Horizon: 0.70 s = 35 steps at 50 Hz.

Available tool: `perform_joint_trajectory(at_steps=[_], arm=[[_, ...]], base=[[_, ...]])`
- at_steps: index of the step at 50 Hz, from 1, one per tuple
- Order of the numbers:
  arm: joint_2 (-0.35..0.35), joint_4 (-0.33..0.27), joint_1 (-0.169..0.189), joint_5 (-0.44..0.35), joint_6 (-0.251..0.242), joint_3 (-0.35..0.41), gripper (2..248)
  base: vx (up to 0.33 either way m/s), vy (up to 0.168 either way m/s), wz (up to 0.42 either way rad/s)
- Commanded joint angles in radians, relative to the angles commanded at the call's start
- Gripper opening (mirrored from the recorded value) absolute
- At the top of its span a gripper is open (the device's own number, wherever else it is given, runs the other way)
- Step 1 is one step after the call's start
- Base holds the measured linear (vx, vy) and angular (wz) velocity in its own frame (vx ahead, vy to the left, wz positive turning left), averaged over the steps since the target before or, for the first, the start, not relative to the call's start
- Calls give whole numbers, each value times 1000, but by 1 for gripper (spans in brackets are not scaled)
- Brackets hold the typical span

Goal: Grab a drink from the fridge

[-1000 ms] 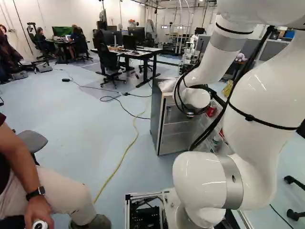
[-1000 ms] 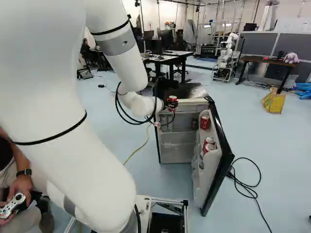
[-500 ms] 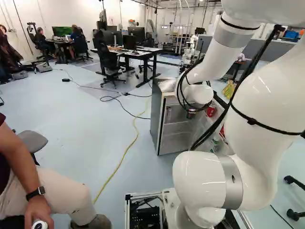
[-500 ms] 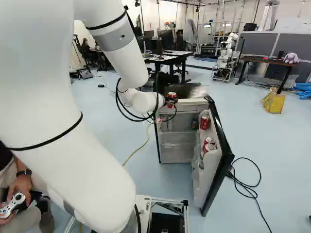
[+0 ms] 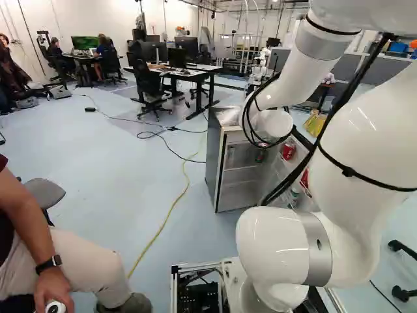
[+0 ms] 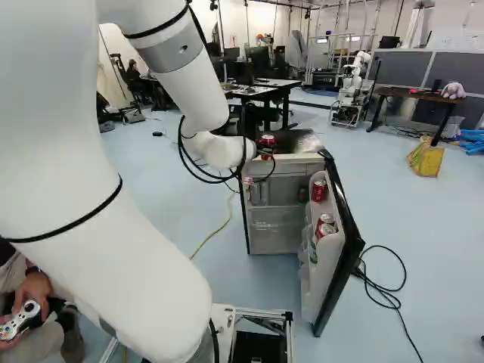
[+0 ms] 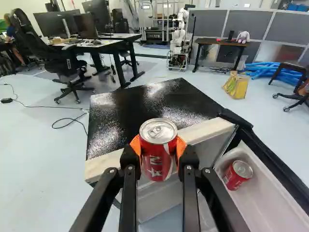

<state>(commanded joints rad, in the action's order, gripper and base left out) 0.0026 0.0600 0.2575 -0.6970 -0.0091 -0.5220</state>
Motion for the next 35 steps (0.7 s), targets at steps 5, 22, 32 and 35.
perform_joint_trajectory(at_steps=[5, 22, 32, 35], arm=[[-15, 0, 0, 0, 0, -16, 89], [-79, 0, -1, 0, 0, -83, 89], [-128, 0, -2, 0, 0, -135, 89], [-143, 0, -4, 0, 0, -151, 89]], base=[[0, 0, 0], [0, 0, 0], [0, 0, 0], [0, 0, 0]])
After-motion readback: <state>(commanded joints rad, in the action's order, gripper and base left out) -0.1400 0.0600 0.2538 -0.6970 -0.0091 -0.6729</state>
